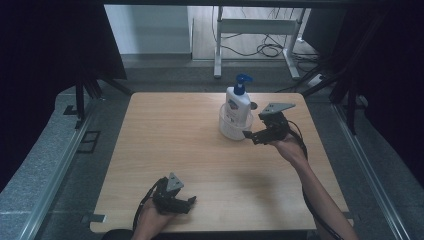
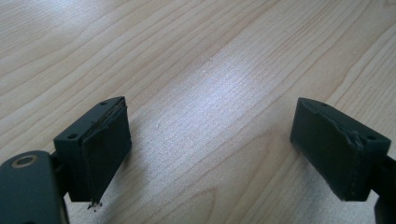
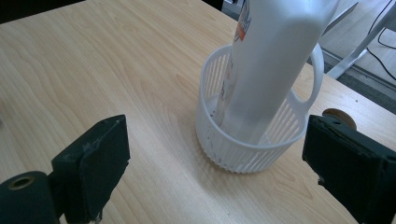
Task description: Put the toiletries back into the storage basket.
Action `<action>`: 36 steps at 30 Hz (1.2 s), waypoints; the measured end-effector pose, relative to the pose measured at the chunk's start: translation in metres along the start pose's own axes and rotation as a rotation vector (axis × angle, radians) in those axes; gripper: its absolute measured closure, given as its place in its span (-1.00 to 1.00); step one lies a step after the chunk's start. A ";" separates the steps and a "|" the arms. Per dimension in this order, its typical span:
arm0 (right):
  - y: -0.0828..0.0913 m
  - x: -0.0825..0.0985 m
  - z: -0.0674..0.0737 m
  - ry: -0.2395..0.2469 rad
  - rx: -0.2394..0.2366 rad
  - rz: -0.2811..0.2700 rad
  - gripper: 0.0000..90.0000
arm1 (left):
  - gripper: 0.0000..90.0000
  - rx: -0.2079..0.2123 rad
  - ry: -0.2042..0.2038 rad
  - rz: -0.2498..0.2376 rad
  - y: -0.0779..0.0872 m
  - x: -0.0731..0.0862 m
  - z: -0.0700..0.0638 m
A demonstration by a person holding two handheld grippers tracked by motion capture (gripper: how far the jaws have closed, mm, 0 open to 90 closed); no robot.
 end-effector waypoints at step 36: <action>0.020 0.060 0.025 0.025 -0.047 0.040 -1.00 | -0.74 -0.004 -0.001 0.001 0.000 0.000 0.000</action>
Point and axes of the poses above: each handheld gripper's, and its own axes: y roughly backward along the jaws, x roughly out of its underside, z roughly to its left, the point moved 9 cm from there along -y, roughly forward along the jaws, and after that the axes turned 13 degrees about -y, right-handed, at the moved point
